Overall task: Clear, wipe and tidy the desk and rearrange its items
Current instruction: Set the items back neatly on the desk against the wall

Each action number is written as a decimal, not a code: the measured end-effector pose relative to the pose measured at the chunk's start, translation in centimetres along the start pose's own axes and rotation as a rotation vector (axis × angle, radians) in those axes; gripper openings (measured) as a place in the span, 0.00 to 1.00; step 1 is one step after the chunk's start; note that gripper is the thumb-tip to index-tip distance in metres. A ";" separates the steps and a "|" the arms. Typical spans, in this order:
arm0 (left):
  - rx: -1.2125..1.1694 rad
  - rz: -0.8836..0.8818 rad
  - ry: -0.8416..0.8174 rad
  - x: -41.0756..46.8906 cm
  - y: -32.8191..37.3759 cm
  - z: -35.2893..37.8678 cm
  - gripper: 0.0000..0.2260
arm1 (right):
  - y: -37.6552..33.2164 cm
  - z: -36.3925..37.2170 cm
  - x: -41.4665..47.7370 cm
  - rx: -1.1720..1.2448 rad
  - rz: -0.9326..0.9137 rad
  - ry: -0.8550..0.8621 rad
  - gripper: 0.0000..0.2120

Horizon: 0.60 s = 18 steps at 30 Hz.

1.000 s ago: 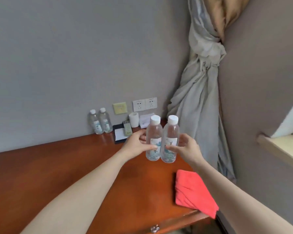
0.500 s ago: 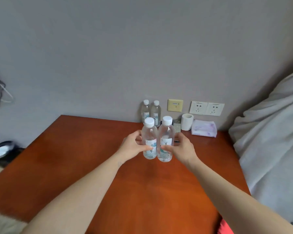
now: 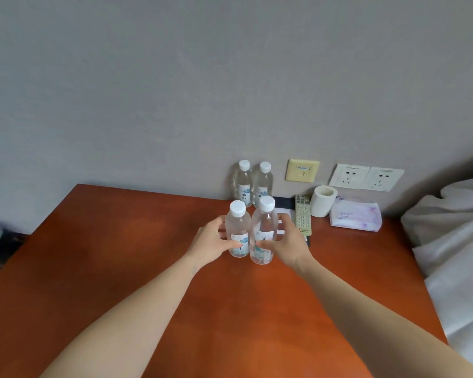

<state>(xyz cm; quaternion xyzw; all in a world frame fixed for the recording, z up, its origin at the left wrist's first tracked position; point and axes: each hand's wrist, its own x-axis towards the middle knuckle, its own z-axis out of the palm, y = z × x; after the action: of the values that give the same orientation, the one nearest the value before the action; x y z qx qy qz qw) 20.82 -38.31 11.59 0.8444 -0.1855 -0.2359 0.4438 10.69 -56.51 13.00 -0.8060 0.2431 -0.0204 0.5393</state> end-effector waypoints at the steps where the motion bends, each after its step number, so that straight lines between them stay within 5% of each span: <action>1: 0.003 -0.003 -0.010 1.2 -0.4 0.0 0.25 | 0.2 0.3 1.0 -0.002 0.017 0.012 0.28; 18: 0.019 -0.008 -0.058 15.3 -4.5 0.2 0.27 | 2.6 3.9 12.4 -0.039 0.128 0.146 0.26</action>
<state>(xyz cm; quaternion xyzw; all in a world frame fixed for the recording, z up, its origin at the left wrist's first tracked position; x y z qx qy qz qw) 33.71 -44.03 4.12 0.8421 -0.1973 -0.2604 0.4291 21.82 -59.06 6.26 -0.7954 0.3332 -0.0400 0.5046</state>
